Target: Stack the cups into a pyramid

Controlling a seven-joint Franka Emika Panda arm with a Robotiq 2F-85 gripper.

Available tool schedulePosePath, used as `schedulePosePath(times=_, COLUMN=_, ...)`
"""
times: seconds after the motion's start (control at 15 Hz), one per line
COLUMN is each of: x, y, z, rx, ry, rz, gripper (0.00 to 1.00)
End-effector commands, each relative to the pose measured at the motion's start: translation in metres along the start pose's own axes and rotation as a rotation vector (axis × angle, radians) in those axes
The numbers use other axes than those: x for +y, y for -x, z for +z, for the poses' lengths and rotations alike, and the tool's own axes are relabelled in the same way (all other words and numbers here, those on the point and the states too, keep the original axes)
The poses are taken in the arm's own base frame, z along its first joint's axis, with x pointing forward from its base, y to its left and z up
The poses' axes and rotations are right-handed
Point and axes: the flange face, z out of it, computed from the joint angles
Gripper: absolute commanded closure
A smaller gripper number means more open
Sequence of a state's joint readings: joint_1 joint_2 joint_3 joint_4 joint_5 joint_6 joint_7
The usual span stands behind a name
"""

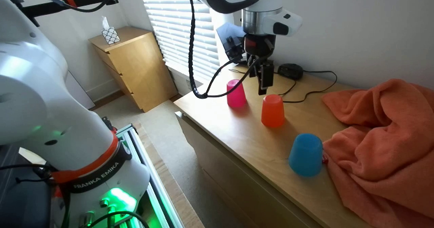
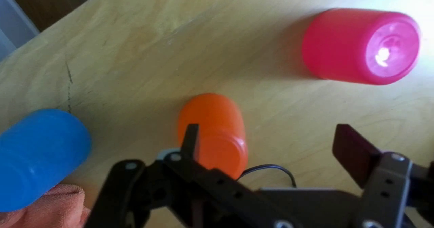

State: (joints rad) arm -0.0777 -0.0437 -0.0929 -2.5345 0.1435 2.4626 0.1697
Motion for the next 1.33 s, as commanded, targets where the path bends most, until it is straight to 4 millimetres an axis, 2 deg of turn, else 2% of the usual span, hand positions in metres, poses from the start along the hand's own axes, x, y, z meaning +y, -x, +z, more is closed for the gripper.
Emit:
schedulePosePath(times=0.0, x=-0.017, y=0.027, z=-0.003, rx=-0.038, ry=-0.032, rz=-0.018, gripper=0.00)
schedulePosePath(times=0.53, x=-0.054, y=0.037, z=0.022, rx=-0.165, ry=-0.080, rz=-0.091, gripper=0.00)
schedulePosePath(times=0.93, x=-0.070, y=0.034, z=0.045, rx=-0.196, ry=-0.025, rz=-0.161, gripper=0.00)
schedulePosePath(times=1.27, x=-0.090, y=0.030, z=0.056, rx=-0.181, ry=0.027, rz=-0.227, gripper=0.00)
